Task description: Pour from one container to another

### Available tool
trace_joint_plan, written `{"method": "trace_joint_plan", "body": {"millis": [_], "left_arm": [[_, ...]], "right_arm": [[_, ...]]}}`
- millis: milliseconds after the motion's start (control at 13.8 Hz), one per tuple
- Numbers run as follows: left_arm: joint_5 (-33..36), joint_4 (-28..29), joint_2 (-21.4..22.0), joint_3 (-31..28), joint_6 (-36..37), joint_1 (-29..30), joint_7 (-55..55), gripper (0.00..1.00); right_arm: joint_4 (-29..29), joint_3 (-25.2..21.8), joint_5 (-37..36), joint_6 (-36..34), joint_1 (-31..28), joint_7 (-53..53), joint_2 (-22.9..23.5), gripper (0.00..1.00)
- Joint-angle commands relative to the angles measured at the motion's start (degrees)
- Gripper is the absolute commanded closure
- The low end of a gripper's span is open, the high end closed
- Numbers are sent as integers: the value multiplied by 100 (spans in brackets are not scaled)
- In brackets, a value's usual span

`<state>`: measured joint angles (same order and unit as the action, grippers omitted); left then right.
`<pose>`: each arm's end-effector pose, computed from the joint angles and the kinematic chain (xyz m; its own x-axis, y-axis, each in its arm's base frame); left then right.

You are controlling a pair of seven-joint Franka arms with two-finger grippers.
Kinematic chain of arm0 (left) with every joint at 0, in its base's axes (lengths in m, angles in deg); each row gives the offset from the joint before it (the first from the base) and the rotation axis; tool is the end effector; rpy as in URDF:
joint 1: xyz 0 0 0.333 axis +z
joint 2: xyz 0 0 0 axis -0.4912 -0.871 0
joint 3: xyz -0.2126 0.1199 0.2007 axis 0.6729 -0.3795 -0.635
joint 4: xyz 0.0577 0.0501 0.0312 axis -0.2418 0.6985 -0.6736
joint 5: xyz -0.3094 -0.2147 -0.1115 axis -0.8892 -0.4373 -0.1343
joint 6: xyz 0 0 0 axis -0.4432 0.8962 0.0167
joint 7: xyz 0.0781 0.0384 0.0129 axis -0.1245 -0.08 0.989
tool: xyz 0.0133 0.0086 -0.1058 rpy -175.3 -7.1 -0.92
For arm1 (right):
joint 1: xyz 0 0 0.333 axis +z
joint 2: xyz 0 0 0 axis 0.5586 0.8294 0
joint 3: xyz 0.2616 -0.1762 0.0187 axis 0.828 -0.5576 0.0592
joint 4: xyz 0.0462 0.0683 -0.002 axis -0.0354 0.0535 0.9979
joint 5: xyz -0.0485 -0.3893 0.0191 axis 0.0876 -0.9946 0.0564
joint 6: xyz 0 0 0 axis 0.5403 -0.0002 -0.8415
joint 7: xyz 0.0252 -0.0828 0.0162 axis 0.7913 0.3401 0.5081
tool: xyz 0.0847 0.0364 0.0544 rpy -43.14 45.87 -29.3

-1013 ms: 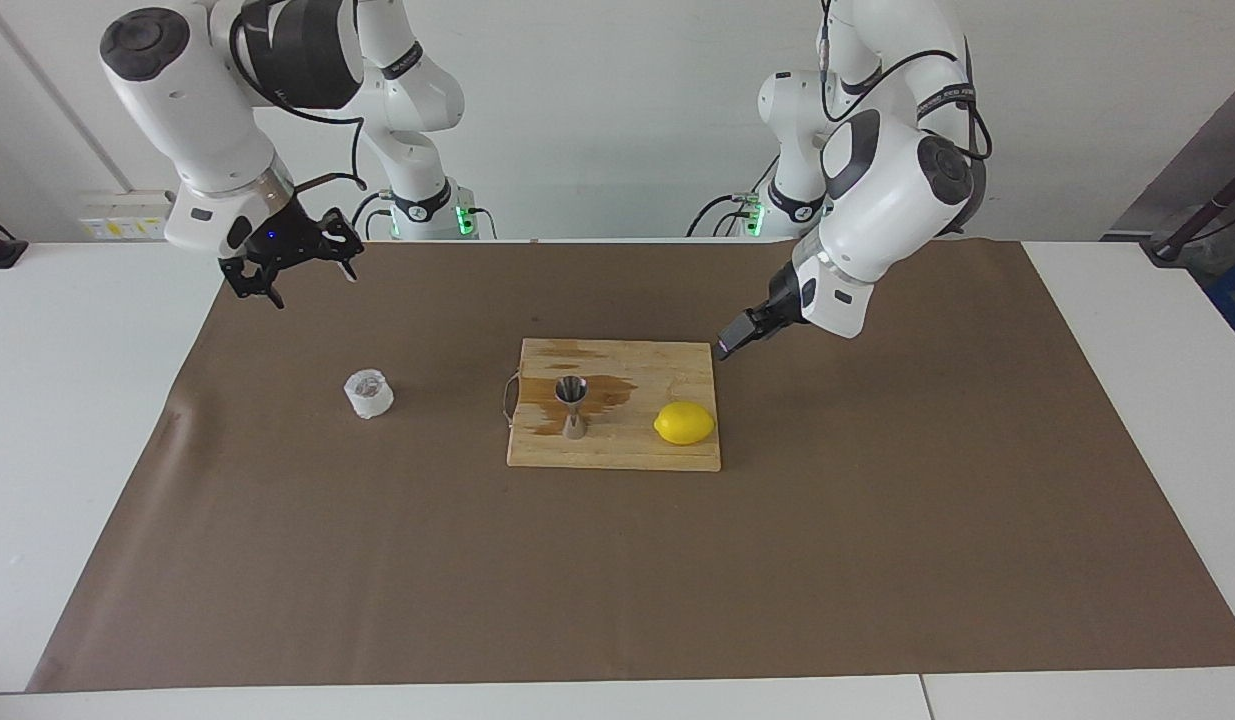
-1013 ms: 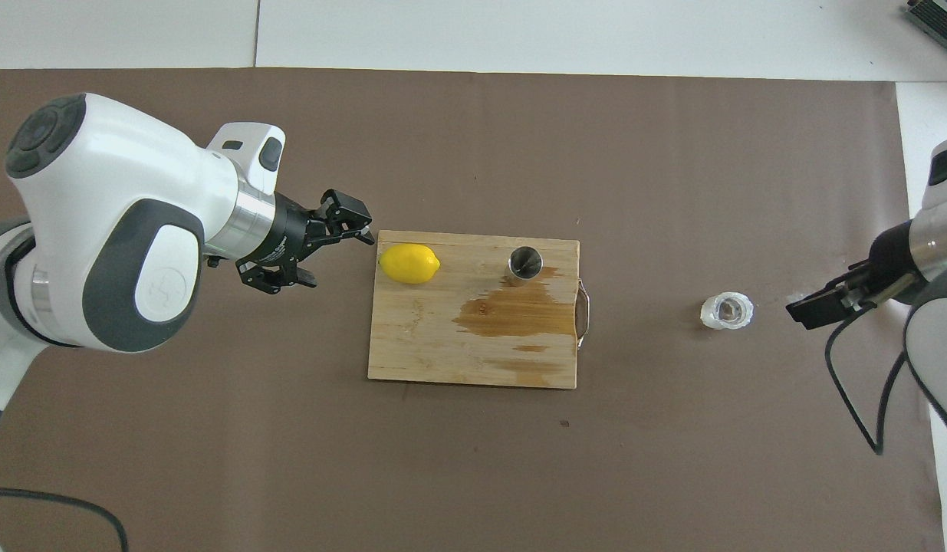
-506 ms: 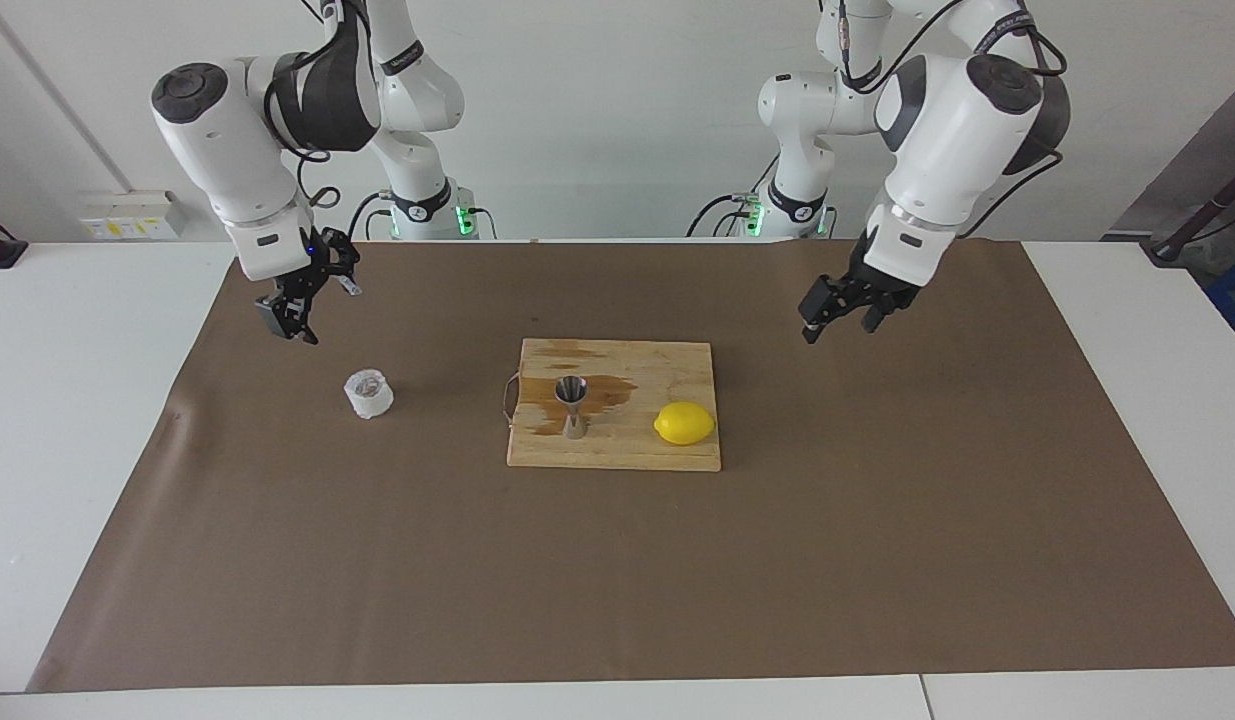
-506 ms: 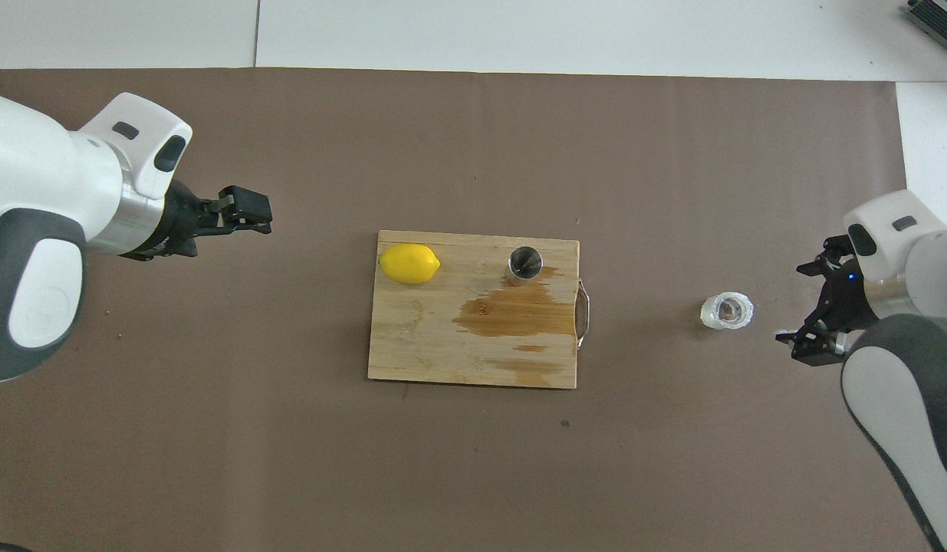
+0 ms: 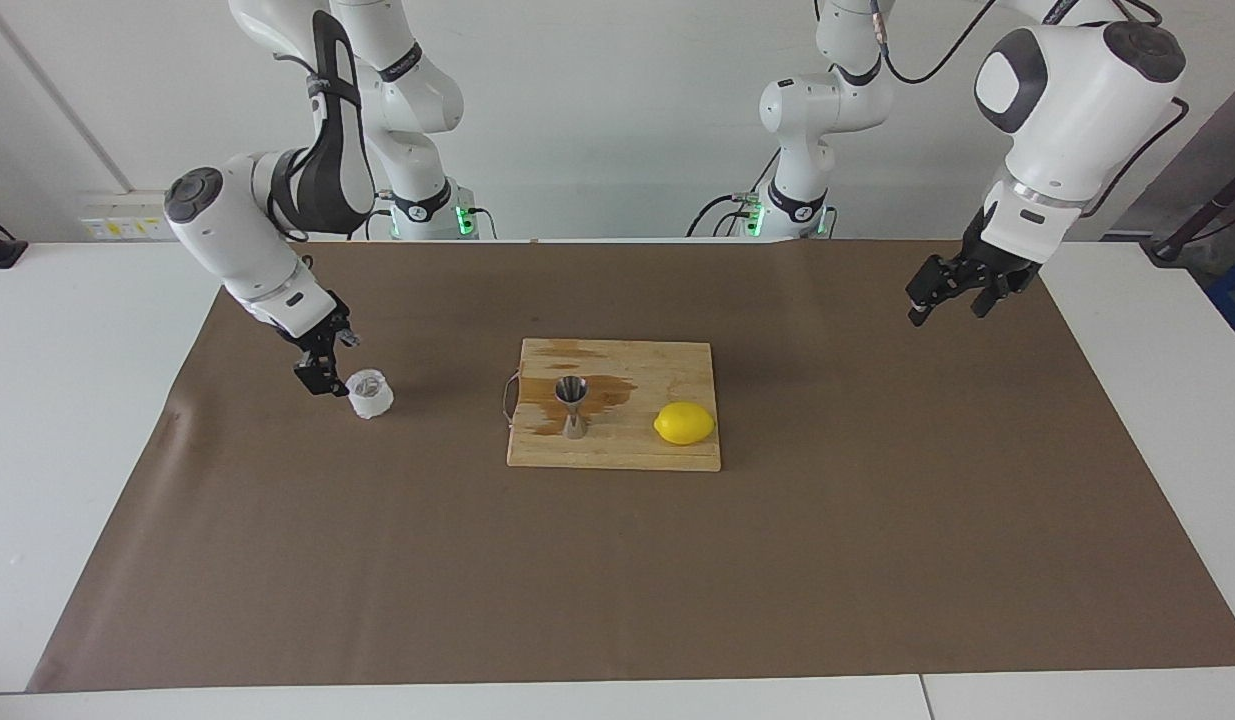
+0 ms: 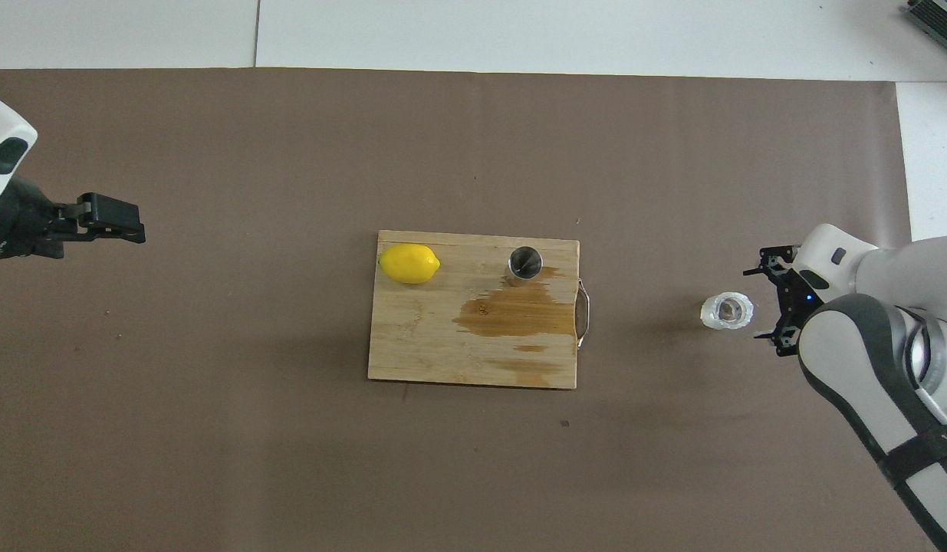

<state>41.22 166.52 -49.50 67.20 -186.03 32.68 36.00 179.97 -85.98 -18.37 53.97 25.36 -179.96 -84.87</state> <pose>0.5557 -0.0364 0.5887 0.9942 0.1075 0.0106 0.1069 -0.9933 0.0447 0.5214 -0.0493 0.3503 -0.1253 0.9788 0.1621 0.9920 0.1209 0.0368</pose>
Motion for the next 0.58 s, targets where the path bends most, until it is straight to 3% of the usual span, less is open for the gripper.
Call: {"method": "trace_joint_plan", "body": {"millis": [0,217,506], "left_arm": [[177,-252,181,-53,623,0,-33,0],[168,-244,462,-80,975,-9,-16,0],[168,-138,525,-80,757,0,10,0]], "right_arm": [[172,37,162,229,-28,-395,55,0],[357,37,215,335,-150,-395,195,0],[471,37,241,545,-133,-421,204,0]]}}
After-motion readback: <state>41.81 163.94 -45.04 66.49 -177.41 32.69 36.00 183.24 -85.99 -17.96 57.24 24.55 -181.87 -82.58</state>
